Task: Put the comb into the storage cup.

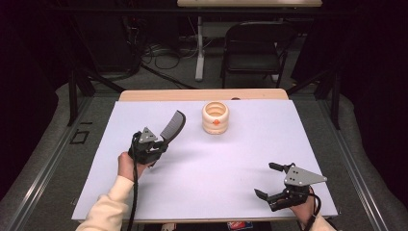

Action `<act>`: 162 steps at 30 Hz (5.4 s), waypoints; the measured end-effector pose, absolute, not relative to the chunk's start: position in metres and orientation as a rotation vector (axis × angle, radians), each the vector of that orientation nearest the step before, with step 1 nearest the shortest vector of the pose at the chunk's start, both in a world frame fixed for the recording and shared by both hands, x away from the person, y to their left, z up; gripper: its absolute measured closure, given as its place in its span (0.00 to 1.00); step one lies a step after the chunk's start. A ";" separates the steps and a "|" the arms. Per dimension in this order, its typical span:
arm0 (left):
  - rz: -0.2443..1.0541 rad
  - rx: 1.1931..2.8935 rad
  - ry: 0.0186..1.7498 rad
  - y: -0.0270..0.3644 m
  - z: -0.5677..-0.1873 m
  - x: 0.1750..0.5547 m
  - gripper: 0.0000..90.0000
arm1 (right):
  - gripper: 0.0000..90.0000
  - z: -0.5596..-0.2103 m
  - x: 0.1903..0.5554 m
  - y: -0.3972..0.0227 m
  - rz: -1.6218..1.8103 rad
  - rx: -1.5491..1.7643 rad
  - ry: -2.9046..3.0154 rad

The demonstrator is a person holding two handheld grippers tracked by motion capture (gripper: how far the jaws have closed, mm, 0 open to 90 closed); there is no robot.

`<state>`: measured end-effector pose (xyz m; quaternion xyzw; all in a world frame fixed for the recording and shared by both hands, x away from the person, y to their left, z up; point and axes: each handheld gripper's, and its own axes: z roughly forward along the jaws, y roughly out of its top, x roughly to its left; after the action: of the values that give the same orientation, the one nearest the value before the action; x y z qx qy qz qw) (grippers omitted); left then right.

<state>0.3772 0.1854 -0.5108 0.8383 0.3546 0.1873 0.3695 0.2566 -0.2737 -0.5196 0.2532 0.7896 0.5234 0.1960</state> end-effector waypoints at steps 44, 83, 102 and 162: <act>0.469 1.977 0.906 0.172 -0.504 0.394 0.80 | 0.00 -0.521 0.260 -0.269 1.460 0.699 2.234; 0.458 1.935 0.858 0.150 -0.492 0.406 0.80 | 0.00 -0.522 0.260 -0.270 1.452 0.702 2.236; 0.443 1.934 0.843 0.140 -0.491 0.411 0.80 | 0.00 -0.522 0.260 -0.270 1.448 0.705 2.235; 0.434 1.878 0.783 0.105 -0.473 0.429 0.80 | 0.00 -0.522 0.261 -0.270 1.444 0.715 2.234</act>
<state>0.4291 0.1054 -0.4732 0.7787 0.3244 0.1800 0.5059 0.2608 -0.2702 -0.5219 0.2547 0.7959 0.5145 0.1923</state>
